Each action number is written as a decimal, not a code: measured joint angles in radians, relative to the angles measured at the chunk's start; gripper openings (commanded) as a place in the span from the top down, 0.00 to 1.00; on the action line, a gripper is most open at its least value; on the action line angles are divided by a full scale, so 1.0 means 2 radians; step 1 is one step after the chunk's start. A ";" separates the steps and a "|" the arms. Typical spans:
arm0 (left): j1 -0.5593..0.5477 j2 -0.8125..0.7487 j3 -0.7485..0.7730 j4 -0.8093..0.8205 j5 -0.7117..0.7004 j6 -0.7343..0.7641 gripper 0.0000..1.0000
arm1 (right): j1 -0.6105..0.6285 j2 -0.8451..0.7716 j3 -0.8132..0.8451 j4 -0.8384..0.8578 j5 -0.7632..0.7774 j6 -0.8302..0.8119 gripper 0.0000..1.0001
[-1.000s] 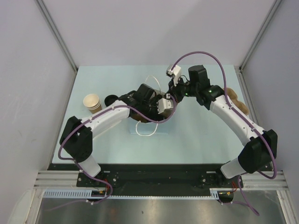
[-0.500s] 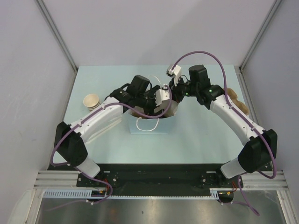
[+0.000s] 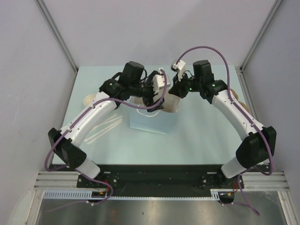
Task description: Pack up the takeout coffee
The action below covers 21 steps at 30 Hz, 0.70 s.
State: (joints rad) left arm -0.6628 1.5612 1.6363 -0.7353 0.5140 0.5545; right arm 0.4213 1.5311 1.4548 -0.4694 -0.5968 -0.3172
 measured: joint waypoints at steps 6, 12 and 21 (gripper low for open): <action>0.017 0.000 0.054 -0.012 0.008 -0.030 0.00 | -0.017 0.025 0.035 -0.026 -0.007 -0.011 1.00; 0.072 -0.006 0.078 -0.007 0.025 -0.090 0.00 | -0.028 0.051 0.072 -0.050 -0.011 -0.022 1.00; 0.178 -0.037 0.052 0.004 0.025 -0.147 0.02 | -0.046 0.078 0.109 -0.076 -0.015 -0.039 1.00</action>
State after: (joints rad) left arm -0.3077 1.4872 1.7405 -0.7277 0.5648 0.2600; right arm 0.3294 1.6863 1.6737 -0.6224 -0.6262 -0.3943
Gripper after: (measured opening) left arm 0.988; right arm 0.009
